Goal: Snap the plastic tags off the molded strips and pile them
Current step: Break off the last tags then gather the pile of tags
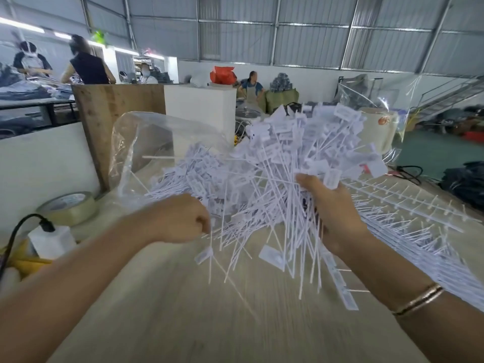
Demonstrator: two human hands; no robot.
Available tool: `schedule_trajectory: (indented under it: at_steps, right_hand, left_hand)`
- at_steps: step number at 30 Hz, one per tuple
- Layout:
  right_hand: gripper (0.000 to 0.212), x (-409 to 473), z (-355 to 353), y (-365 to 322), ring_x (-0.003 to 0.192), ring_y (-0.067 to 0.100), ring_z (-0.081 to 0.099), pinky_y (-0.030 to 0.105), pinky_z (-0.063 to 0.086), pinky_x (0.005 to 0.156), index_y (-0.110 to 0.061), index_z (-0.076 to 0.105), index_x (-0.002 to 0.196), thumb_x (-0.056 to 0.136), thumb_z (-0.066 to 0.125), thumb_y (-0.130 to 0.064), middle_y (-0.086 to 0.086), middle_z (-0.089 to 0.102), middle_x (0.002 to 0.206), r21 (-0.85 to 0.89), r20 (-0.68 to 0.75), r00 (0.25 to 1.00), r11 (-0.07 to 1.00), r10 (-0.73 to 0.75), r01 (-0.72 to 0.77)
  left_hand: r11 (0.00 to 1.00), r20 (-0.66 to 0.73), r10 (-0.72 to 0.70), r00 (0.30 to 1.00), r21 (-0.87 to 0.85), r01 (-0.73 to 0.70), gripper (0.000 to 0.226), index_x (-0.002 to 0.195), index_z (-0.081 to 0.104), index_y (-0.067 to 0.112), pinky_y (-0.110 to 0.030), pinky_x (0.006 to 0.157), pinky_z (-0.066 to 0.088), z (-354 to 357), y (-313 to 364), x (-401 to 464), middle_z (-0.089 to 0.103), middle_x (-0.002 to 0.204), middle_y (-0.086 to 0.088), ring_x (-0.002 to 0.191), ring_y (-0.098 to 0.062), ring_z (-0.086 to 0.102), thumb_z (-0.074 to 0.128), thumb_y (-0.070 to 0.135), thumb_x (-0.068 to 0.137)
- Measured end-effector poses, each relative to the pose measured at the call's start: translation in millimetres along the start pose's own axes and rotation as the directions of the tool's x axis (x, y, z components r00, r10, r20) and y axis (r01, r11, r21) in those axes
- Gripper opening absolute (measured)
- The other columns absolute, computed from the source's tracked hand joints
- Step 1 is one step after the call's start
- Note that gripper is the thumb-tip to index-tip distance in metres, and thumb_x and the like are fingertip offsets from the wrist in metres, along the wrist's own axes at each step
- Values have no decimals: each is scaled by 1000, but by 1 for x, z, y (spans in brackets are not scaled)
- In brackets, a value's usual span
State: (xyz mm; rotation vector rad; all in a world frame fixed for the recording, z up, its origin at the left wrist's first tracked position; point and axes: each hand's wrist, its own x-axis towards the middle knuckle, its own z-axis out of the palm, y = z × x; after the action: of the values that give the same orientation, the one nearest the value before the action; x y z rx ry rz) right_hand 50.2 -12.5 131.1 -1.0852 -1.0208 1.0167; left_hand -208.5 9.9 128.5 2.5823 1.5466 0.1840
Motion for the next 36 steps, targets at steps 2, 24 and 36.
schedule_trajectory:
  at_steps: [2,24,36]
  right_hand:
    - [56,-5,-1,4,94,26,68,49,54,86,-20,56,119,69,77,-35,5,69,108,-4,28,1000,1000,-10,10]
    - [19,2,29,52,74,-17,59,4,43,57,-36,57,85,79,74,-30,-34,62,74,-431,448,879,901,162,53]
    - [36,74,110,21,76,10,65,22,48,58,-15,59,108,79,71,-33,-2,65,94,-552,576,759,829,304,86]
  left_hand:
    - [978,-203,42,978,-193,-82,37,62,68,38,-22,65,53,-31,11,-15,68,64,14,62,-1,64,42,13,67]
    - [702,-757,-173,630,354,618,45,118,57,2,-52,86,36,-80,-60,15,48,117,-30,106,-45,45,62,27,81]
    - [990,-673,-16,740,-112,-80,21,98,69,28,-28,60,48,-71,-9,44,69,76,1,58,-14,59,49,34,95]
